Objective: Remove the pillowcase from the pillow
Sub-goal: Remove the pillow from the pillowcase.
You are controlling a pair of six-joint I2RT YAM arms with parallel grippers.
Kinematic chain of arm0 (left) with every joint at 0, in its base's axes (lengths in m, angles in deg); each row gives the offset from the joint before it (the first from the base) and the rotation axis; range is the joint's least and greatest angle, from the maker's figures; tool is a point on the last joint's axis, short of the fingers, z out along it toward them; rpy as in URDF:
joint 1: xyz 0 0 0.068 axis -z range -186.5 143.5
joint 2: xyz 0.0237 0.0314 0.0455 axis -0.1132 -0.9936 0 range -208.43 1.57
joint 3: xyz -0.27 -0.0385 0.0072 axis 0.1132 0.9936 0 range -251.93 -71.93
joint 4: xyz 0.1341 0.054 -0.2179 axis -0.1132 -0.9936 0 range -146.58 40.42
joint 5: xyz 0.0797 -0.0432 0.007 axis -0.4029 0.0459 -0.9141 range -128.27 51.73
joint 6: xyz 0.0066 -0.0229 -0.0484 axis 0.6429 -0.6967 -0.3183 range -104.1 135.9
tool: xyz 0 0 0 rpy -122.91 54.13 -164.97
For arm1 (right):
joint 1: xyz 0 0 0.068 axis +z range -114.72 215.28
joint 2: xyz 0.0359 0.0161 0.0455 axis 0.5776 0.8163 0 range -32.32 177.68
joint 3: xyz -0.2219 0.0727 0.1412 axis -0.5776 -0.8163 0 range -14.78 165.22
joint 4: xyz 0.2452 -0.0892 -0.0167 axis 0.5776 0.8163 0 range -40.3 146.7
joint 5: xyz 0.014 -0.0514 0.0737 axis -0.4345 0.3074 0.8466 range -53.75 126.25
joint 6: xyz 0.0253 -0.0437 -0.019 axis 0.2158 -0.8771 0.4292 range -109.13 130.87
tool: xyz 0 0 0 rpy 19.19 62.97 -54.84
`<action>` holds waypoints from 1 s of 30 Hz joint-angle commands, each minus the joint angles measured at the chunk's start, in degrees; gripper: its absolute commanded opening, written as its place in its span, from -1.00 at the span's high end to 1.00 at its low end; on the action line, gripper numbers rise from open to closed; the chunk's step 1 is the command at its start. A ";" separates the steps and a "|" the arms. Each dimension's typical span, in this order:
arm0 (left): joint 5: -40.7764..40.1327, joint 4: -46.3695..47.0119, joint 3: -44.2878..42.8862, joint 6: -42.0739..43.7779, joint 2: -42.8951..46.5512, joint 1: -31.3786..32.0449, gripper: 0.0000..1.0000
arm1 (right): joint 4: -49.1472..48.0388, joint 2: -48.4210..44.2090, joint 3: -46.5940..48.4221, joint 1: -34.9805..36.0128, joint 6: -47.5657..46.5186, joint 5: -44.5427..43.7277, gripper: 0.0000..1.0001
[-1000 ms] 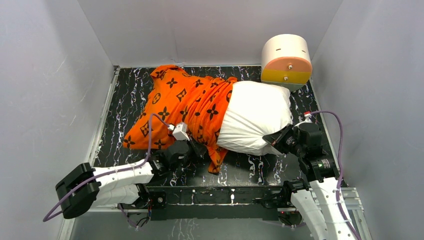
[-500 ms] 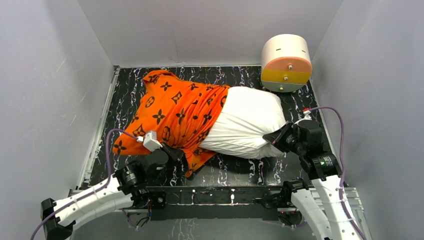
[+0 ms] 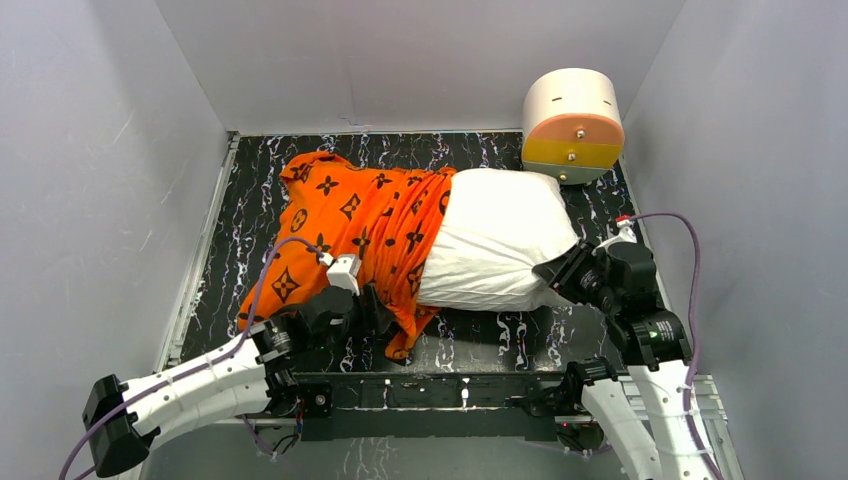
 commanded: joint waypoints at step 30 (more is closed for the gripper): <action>9.07 -14.77 -26.29 16.24 1.93 -0.92 -0.96 | -2.11 21.92 12.69 -0.84 -13.77 10.79 -0.53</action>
